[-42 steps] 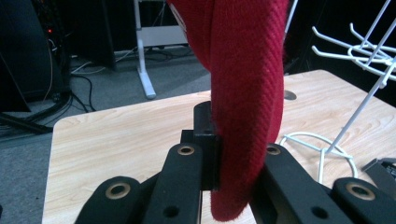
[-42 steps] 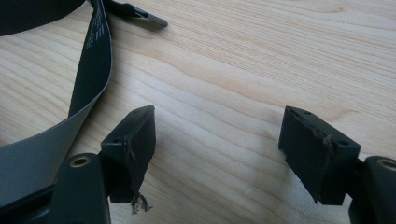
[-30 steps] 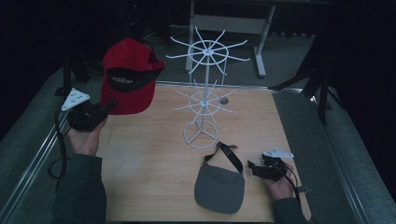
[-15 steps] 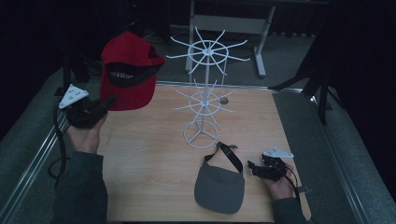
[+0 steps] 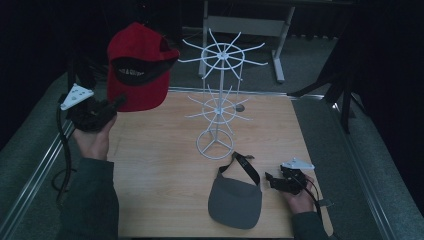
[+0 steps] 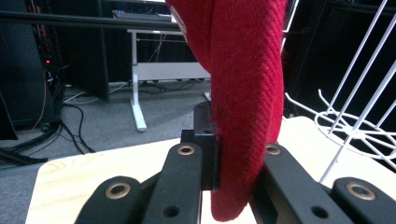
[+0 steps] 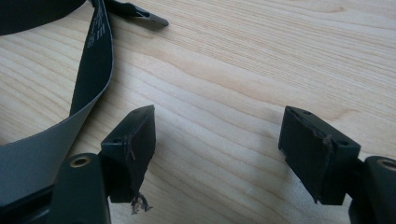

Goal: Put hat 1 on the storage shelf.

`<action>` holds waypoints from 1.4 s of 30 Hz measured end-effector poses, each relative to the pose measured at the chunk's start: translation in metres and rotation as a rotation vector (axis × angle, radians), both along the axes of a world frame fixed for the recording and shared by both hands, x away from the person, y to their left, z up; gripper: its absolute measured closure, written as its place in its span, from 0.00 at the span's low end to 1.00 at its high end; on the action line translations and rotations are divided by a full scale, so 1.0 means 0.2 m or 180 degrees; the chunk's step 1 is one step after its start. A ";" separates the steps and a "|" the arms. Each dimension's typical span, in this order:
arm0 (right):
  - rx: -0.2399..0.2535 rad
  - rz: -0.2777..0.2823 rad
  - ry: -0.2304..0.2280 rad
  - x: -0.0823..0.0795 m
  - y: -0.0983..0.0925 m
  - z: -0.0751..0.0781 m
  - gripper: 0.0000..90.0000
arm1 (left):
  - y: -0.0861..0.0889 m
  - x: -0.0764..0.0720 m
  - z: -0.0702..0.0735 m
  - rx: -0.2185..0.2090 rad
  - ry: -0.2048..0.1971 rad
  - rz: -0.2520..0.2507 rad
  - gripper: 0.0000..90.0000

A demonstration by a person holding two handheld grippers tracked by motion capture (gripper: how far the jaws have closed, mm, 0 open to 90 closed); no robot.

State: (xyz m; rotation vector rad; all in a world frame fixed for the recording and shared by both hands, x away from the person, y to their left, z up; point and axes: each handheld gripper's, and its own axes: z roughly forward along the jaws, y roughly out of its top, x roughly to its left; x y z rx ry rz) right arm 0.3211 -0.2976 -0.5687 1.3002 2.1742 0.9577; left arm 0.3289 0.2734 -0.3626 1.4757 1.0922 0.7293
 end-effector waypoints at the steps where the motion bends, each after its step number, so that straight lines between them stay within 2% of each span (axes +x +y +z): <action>1: 0.0000 0.0000 0.0001 0.00 0.00 0.00 0.30 | 0.00 0.00 0.00 -0.0011 -0.0001 -0.0001 0.96; 11: 0.0001 0.0000 0.0001 0.00 0.00 0.00 0.30 | -0.01 0.02 0.01 -0.0141 -0.0001 -0.0029 0.95; 21: -0.0003 0.0015 0.0003 0.01 0.00 0.00 0.30 | -0.04 0.01 0.08 -0.0235 -0.0112 -0.0087 0.95; 27: 0.0002 0.0016 0.0004 0.01 0.00 0.00 0.30 | -0.04 0.01 0.09 -0.0352 -0.0136 -0.0101 0.96; 37: 0.0002 0.0017 0.0005 0.01 0.00 0.00 0.30 | -0.04 0.00 0.10 -0.0553 -0.0255 -0.0331 0.95; 42: 0.0003 0.0017 0.0005 0.01 0.00 0.00 0.30 | -0.04 -0.02 0.10 -0.0550 -0.0374 -0.0475 0.95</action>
